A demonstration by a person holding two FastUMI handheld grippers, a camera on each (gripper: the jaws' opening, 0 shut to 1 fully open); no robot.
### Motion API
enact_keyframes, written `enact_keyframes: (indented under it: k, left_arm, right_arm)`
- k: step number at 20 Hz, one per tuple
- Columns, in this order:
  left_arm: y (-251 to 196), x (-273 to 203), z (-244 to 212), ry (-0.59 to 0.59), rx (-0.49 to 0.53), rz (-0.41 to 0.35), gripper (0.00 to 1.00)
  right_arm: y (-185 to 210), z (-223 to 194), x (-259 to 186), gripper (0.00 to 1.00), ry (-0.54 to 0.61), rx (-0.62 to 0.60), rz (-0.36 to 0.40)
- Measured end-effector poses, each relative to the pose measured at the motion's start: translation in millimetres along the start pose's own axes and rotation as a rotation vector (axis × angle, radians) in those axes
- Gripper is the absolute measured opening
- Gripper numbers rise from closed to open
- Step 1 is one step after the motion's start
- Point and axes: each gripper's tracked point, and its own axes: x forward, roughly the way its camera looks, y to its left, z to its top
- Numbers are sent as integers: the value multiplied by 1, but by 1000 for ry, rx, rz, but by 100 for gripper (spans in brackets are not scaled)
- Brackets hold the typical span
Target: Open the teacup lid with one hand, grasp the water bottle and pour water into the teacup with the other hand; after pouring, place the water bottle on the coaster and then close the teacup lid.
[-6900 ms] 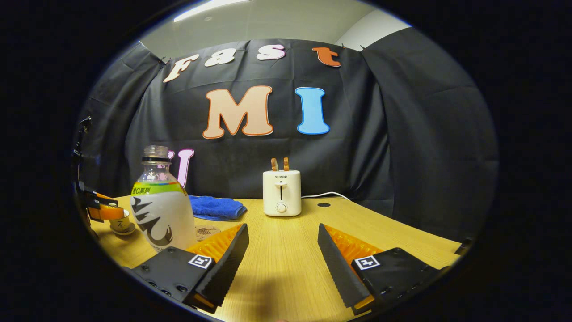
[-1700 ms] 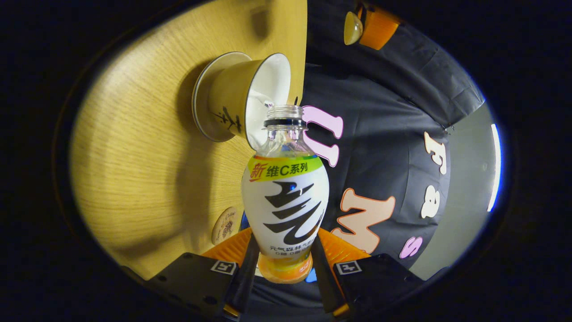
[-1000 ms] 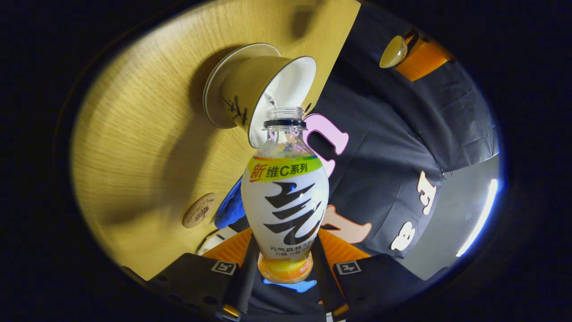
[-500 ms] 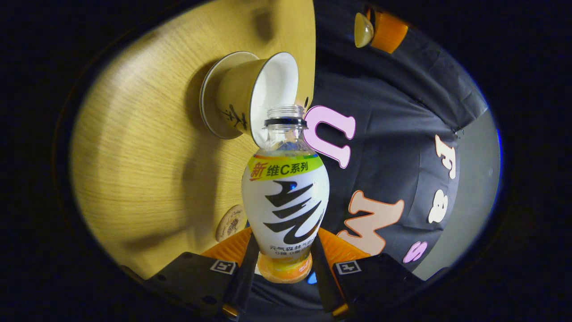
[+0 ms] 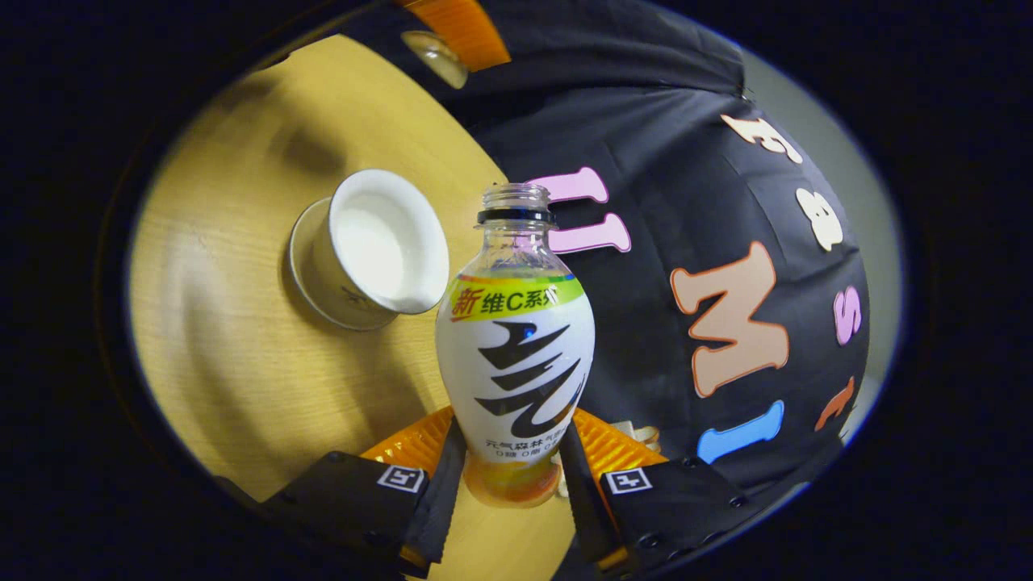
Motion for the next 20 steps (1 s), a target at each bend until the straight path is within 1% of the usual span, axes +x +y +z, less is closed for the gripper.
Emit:
enact_keyframes:
  k: [4, 6, 8, 10, 14, 16, 18, 20]
  left_arm:
    - [-15, 3, 3, 1, -6, -30, 23]
    - [-20, 5, 2, 8, -5, -38, 23]
    - [-30, 6, 2, 18, -8, -62, 23]
    - [-40, 7, 1, 24, -3, -84, 23]
    - [-54, 9, 2, 32, 12, -116, 23]
    - [-63, 10, 3, 34, 4, -137, 22]
    - [-68, 11, 4, 34, 4, -149, 23]
    - [-69, 12, 4, 38, 14, -151, 23]
  right_arm:
    - [-16, -1, 8, 65, -10, 268, 42]
    - [-26, -8, 12, 66, -7, 376, 26]
    - [-34, -19, 15, 66, -9, 509, 20]
    - [-46, -24, 21, 65, -20, 641, 12]
    - [-73, -31, 34, 67, -55, 789, -45]
    - [-81, -37, 44, 66, -59, 852, -65]
    - [-90, -49, 57, 65, -52, 890, -110]
    - [-93, -57, 70, 65, -52, 955, -124]
